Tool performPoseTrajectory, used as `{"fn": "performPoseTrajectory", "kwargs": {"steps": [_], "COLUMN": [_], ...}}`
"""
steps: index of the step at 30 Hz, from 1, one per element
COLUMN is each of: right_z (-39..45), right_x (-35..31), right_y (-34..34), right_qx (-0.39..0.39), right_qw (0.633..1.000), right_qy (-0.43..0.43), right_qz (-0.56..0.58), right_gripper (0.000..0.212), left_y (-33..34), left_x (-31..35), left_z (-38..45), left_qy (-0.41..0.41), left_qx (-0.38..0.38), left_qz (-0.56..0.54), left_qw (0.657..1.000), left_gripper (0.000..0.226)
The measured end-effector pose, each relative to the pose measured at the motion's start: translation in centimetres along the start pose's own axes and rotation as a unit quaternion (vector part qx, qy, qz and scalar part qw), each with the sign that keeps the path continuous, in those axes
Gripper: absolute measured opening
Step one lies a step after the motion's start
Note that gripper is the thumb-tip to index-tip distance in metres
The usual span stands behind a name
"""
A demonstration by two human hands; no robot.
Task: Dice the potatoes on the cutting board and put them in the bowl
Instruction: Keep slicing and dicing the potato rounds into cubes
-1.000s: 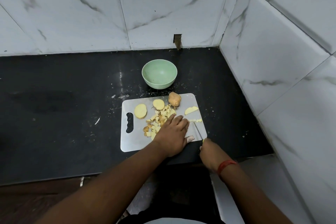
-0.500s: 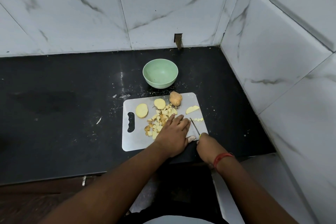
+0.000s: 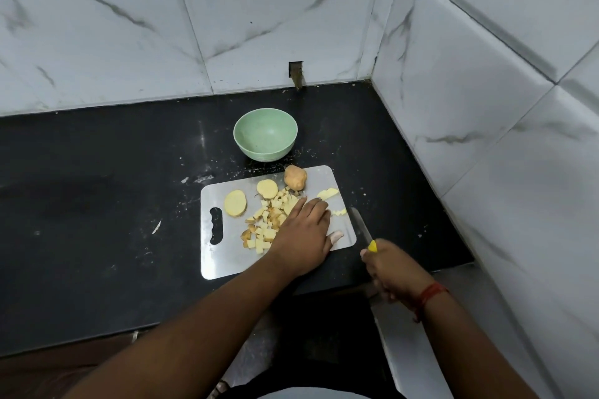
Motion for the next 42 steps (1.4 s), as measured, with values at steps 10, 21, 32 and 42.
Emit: {"fn": "performPoseTrajectory", "kwargs": {"steps": [10,21,32,42], "right_z": [0.2,1.5,2.0,4.2], "right_x": [-0.2,-0.7,-0.6,-1.2], "right_y": [-1.4,-0.2,0.3,0.9], "right_qx": [0.019,-0.012,-0.027,-0.001], "right_qw": [0.999,1.000,0.999,0.952], "right_qy": [-0.010,-0.017,-0.020,-0.076], "right_qz": [0.031,0.020,0.011,-0.298], "right_gripper": [0.015,0.012,0.013,0.018], "left_y": [0.7,-0.2,0.1,0.3], "left_x": [0.8,-0.7,-1.3,-0.6], "left_z": [0.9,3.0,2.7,1.0], "left_qy": [0.065,-0.022,0.033,0.061], "left_qx": [-0.057,-0.078,-0.097,-0.078], "left_qz": [0.058,0.018,0.030,0.015], "left_qw": [0.995,0.997,0.994,0.995], "left_gripper": [0.074,0.078,0.067,0.060]}}
Point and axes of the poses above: each hand's wrist, its own z-axis towards the middle knuckle, its own y-axis out of the palm, x = y × z, the point moved 2 cm from there along z, towards the middle knuckle, and after that the axes turned 13 degrees about -y, right-handed, at the moved point
